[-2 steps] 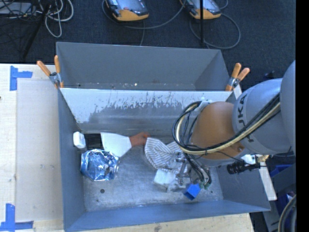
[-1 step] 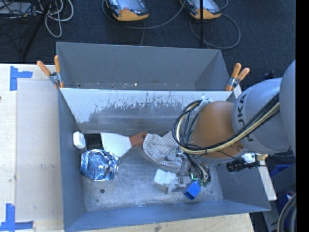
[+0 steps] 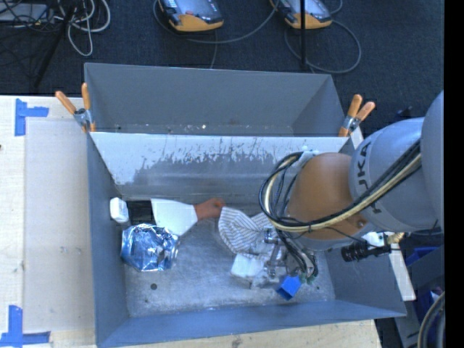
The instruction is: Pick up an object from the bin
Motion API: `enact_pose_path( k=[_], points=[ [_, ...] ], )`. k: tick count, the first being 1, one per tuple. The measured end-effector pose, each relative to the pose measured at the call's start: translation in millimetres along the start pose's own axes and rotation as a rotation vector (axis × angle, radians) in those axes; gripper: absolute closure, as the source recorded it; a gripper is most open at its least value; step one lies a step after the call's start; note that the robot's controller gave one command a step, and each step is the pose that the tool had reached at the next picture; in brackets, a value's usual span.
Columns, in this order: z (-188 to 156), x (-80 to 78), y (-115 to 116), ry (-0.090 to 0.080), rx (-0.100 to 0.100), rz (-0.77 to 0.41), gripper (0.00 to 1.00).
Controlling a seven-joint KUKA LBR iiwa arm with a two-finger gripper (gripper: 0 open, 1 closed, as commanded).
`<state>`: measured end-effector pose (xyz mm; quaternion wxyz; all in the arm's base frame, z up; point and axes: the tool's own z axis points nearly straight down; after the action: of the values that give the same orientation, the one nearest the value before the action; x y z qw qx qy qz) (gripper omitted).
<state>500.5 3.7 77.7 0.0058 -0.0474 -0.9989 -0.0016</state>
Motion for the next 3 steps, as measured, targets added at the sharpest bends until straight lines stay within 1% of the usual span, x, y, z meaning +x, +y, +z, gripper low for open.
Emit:
enact_pose_path(
  k=[3],
  points=[
    [-0.1, -0.3, 0.1, -0.001, 0.000, -0.002, 1.00]
  ],
)
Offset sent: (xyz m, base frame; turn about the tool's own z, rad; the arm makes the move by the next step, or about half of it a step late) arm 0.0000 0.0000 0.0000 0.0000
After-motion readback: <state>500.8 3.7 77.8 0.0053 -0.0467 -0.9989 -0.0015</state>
